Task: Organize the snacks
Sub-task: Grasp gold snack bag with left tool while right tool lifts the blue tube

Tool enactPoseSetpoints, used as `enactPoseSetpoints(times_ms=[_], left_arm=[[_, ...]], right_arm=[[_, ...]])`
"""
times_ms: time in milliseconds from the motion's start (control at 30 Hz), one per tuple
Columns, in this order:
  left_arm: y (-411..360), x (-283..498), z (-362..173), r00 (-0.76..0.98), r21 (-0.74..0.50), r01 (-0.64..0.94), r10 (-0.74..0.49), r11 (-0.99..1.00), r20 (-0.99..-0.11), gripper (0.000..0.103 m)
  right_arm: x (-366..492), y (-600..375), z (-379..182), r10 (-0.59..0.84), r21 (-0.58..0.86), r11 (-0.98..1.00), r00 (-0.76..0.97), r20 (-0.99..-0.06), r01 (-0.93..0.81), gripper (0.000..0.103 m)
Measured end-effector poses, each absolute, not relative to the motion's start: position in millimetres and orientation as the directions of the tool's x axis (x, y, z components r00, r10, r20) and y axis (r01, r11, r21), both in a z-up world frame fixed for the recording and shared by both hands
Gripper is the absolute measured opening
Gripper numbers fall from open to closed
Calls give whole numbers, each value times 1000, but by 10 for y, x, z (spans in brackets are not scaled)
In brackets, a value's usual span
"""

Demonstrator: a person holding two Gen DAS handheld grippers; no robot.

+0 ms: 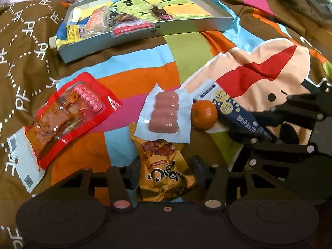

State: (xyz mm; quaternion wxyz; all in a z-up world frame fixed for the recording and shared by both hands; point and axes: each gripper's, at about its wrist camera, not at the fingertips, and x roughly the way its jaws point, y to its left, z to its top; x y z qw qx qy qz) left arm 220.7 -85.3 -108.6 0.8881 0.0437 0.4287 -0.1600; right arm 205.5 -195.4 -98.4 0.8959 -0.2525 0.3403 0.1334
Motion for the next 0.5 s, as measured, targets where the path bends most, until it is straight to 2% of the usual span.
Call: enactPoseSetpoints(times_ms=[233,300,400,467,500], left_arm=[[-904,2243,-1088,593,-8,322,-209,947,-778,54],[-881,2275,-1100,587,-21,305,-206,952,-783,62],[-797,2346,-1130,575,-76,257,-216,963,-789,66],[-808,2360,-1141,575,-66,263,-212,962,-790,63],[-819,2358,-1135,575,-63,270,-214,961,-789,54]], right_arm=[[2128,-1985,-928,31,-442,812,785,-619,-381,26],[2148,-2015,-873,35,-440,820,798,-602,-368,26],[2180,-2047,-803,49,-418,837,810,-585,-352,26],[2202,-2048,-789,56,-411,841,812,-581,-352,26],[2215,-2045,-789,59,-407,842,811,-582,-353,26]])
